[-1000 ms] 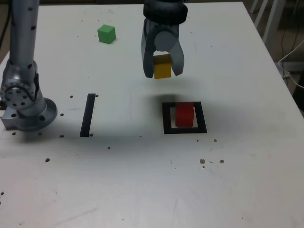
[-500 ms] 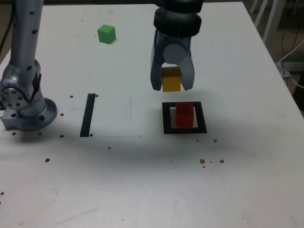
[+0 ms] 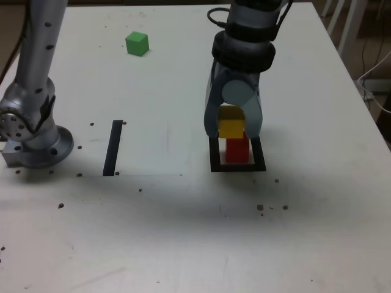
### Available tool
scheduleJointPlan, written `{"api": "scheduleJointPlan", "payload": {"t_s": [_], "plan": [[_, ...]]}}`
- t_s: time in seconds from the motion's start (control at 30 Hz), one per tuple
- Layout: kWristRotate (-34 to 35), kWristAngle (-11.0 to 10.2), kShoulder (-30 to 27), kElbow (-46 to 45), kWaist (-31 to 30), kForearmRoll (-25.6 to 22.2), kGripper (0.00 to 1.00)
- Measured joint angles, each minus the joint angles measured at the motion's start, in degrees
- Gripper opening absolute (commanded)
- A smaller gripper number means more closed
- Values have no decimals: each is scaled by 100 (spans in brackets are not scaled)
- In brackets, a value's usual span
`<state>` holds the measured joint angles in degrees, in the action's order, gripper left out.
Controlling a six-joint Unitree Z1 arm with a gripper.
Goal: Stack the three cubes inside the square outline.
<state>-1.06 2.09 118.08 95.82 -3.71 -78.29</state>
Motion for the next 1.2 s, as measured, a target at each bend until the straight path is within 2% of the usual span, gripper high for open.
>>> {"api": "scheduleJointPlan", "payload": {"t_s": [0.8,0.9,1.03,1.1,1.2], "plan": [[1,4,227,158,-32,43,31],[1,-3,247,158,-32,63,41],[1,-9,249,157,-32,84,68],[-8,-8,251,155,-32,93,79],[-30,-3,252,140,-32,97,84]]}}
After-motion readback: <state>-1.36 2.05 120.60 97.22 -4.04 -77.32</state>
